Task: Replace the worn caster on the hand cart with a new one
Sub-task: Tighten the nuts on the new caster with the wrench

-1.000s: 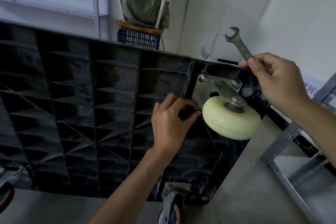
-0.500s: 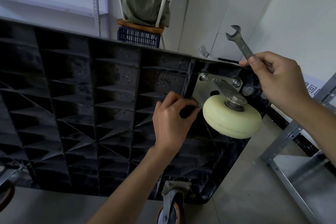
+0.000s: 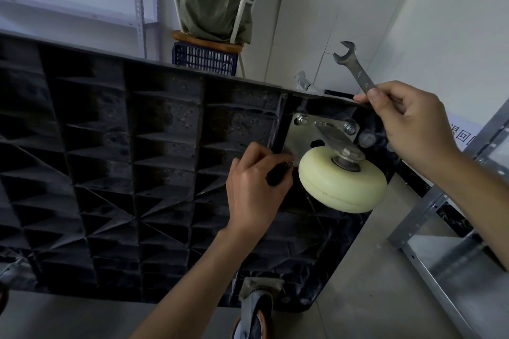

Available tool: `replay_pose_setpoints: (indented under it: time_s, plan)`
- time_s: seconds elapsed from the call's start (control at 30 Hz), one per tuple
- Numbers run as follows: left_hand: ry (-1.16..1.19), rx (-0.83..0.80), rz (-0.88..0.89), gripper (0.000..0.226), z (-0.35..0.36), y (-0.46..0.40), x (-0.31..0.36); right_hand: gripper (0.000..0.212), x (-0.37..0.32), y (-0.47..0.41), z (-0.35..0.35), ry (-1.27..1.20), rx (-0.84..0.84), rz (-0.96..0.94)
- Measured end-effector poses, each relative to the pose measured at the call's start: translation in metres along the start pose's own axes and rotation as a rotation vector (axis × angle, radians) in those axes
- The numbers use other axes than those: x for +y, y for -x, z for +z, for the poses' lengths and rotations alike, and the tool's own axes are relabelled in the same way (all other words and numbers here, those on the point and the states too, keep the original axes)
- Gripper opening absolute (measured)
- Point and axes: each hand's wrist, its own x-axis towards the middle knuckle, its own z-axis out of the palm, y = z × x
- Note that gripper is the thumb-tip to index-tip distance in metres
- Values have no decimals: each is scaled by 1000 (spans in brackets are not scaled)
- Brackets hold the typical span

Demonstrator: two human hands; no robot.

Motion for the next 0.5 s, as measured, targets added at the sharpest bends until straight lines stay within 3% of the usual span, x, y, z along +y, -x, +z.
replay_pose_setpoints:
  time_s: [0.23, 0.4, 0.5]
  plan:
    - [-40, 59, -3, 20, -1, -4, 1, 27, -1, 0, 1, -1, 8, -6]
    - [-122, 57, 180, 12, 0, -4, -3, 29, -1, 0, 0, -2, 1, -3]
    - [-117, 28, 234, 19, 1, -2, -4, 26, 0, 0, 0, -4, -17, 12]
